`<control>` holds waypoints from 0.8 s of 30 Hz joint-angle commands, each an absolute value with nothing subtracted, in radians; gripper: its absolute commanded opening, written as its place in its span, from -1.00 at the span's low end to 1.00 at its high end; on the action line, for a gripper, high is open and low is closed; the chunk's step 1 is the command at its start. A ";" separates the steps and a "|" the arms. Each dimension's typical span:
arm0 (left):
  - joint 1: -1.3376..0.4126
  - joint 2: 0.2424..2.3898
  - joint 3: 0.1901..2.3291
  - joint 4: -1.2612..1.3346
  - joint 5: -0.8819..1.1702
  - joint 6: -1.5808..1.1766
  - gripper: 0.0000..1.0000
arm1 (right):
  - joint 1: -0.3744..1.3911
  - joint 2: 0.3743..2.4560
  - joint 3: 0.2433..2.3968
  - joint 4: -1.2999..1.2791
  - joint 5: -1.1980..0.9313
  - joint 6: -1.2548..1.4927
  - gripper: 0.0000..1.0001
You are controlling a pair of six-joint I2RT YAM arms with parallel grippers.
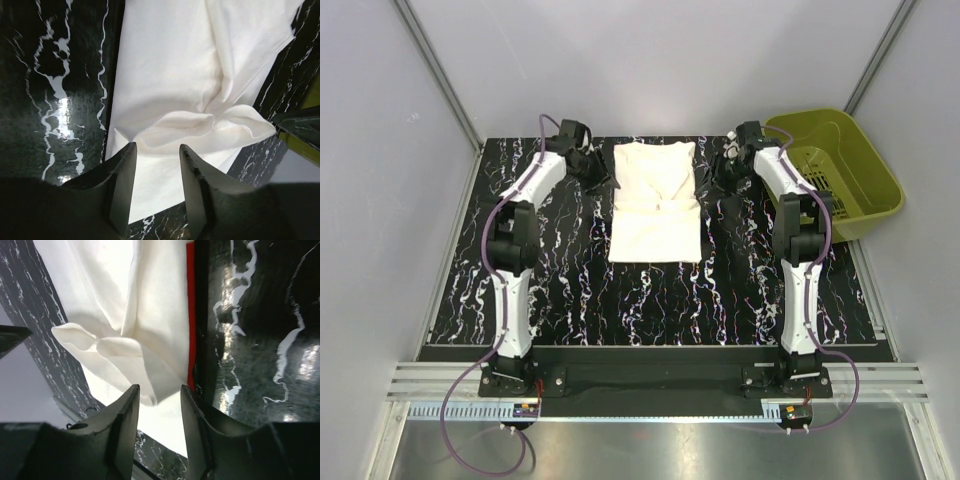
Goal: Fold and stack the t-shirts
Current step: Fold the tshirt
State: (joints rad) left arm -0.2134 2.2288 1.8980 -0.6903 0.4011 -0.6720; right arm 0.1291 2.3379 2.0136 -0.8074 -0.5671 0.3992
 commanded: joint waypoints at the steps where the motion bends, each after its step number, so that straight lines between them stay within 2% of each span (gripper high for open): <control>1: -0.202 2.166 2.022 -0.802 0.293 -0.534 -0.05 | 0.120 2.336 2.169 -0.960 -0.514 0.287 -0.07; 4: -0.210 2.057 1.927 -0.792 0.279 -0.486 -0.01 | 0.123 2.258 2.131 -0.983 -0.466 0.279 -0.07; 6: -0.225 1.959 1.773 -0.700 0.322 -0.480 -0.03 | 0.146 2.142 1.978 -0.887 -0.466 0.311 -0.06; 10: -0.282 1.888 1.568 -0.502 0.457 -0.532 -0.31 | 0.210 1.979 1.633 -0.643 -0.469 0.432 -0.15; 11: -0.299 1.891 1.546 -0.474 0.471 -0.554 -0.48 | 0.244 1.947 1.587 -0.590 -0.477 0.460 -0.25; 14: -0.354 1.920 1.491 -0.364 0.526 -0.597 -0.57 | 0.284 1.939 1.493 -0.439 -0.468 0.532 -0.47; 18: -0.388 1.979 1.451 -0.220 0.552 -0.644 -0.63 | 0.310 1.976 1.416 -0.225 -0.465 0.619 -0.87; 24: -0.390 2.091 1.463 -0.107 0.563 -0.699 -0.67 | 0.310 2.085 1.397 -0.089 -0.488 0.675 -0.96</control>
